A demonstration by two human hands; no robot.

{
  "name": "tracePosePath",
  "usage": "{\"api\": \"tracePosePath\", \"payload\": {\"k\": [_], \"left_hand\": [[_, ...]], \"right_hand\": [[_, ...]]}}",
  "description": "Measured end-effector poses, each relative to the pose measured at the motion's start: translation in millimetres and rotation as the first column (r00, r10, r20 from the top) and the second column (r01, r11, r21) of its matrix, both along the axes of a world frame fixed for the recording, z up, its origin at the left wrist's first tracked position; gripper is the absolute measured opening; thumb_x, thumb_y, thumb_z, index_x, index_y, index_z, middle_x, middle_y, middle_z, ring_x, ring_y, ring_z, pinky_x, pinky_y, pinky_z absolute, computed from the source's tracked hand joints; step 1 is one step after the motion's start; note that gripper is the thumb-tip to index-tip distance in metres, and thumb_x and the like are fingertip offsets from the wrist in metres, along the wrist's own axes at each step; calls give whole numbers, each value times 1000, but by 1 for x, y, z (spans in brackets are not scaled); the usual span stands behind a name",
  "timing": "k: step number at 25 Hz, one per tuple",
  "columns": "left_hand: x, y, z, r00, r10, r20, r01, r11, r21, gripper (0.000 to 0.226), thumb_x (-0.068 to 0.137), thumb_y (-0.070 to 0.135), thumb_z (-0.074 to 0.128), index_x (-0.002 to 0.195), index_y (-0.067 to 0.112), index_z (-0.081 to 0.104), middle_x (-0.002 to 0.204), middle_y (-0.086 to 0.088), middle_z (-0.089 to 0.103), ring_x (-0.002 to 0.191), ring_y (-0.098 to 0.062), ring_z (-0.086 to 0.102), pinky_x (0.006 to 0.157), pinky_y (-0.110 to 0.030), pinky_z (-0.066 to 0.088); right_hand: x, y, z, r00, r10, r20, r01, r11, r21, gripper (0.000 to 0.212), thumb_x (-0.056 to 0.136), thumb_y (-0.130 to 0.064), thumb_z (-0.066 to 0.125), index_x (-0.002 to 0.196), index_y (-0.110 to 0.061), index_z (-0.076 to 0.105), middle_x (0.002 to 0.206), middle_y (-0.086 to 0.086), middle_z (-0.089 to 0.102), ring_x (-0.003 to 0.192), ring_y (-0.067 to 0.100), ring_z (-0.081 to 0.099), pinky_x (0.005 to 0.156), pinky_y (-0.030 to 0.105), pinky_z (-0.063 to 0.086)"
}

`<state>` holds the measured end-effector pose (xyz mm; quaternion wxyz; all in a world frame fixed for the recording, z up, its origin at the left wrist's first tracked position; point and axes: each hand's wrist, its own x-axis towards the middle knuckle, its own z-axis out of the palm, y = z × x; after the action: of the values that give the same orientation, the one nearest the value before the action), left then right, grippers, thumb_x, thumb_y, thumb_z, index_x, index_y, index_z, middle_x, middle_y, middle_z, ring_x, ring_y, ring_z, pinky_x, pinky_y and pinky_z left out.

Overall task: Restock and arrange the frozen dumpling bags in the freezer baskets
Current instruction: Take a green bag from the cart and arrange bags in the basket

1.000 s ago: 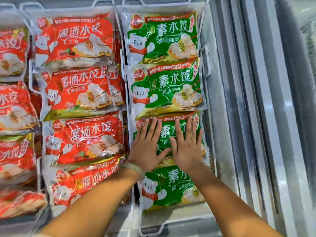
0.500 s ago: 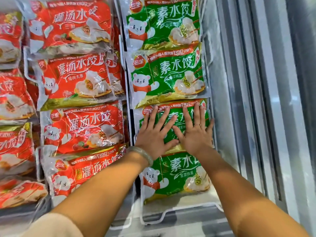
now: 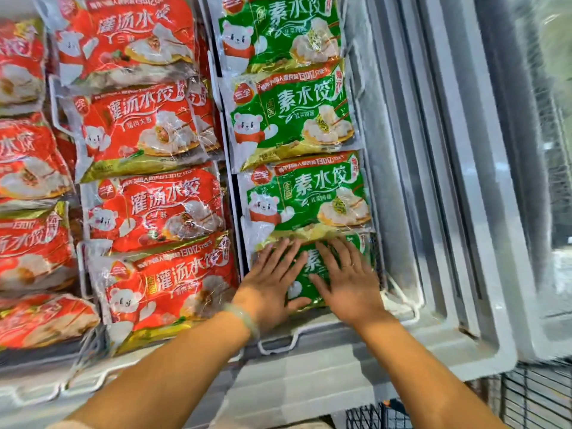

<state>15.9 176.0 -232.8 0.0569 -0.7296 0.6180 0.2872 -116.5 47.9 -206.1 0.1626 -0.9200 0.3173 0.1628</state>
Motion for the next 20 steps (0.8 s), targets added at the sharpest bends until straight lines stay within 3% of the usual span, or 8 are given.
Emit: {"api": "tracePosePath", "payload": {"k": [3,7,10,12,14,16,18,20], "left_hand": [[1,-5,-4,1000,-9,-27,9,1000,-4,87,85,75,16,141,27,-29,149,2,-36,139,-28,-34,115,-44,-18],[-1,-8,-2,1000,-7,0,7,1000,10,93,82,79,19,142,27,-30,147,3,-39,137,-25,-38,115,-44,-25],[8,-7,9,999,-13,-49,14,1000,28,91,85,73,26,143,29,-28,147,4,-39,139,-21,-36,115,-41,-21],[25,8,20,994,77,-78,-78,997,-9,86,88,68,29,140,33,-30,148,5,-38,140,-20,-34,117,-39,-17],[49,41,34,967,250,-44,-252,966,-63,82,91,64,29,140,35,-29,152,5,-33,141,-19,-33,117,-37,-15],[66,73,44,927,370,56,-365,927,-83,80,92,59,31,143,34,-26,159,1,-21,147,-24,-21,118,-38,-12],[84,106,60,820,566,80,-565,824,-37,83,90,51,41,151,30,-11,161,-4,-2,149,-29,-2,121,-41,2],[103,140,74,594,802,60,-802,596,-22,76,85,38,49,150,18,14,155,-12,19,143,-34,18,118,-42,19]], "right_hand": [[-11,-11,-15,985,77,-154,-50,984,170,80,90,-63,30,145,-34,-19,151,-11,-33,140,15,-32,114,31,-15],[-11,-17,-22,959,103,-264,-38,970,241,85,88,-67,30,134,-41,-35,137,-17,-49,132,13,-44,113,35,-20],[-3,-19,-14,945,96,-311,-22,972,233,89,84,-67,40,148,-37,-15,152,-12,-32,144,17,-25,118,40,-7],[11,-20,-1,963,48,-267,-16,993,120,81,80,-67,46,148,-31,18,159,-4,10,146,26,12,116,46,19],[40,-12,16,981,25,-195,-17,999,40,67,82,-66,41,134,-24,44,144,5,41,133,30,39,107,44,35],[72,-2,23,989,-27,-143,49,987,155,53,87,-58,43,122,-20,55,132,9,50,123,31,47,97,36,42],[109,17,29,992,34,-124,2,960,279,41,91,-48,47,113,-16,58,121,10,55,115,30,52,88,32,44],[147,49,36,979,166,-121,-122,944,306,38,92,-43,48,117,-15,57,121,11,59,112,29,55,90,34,45]]}}
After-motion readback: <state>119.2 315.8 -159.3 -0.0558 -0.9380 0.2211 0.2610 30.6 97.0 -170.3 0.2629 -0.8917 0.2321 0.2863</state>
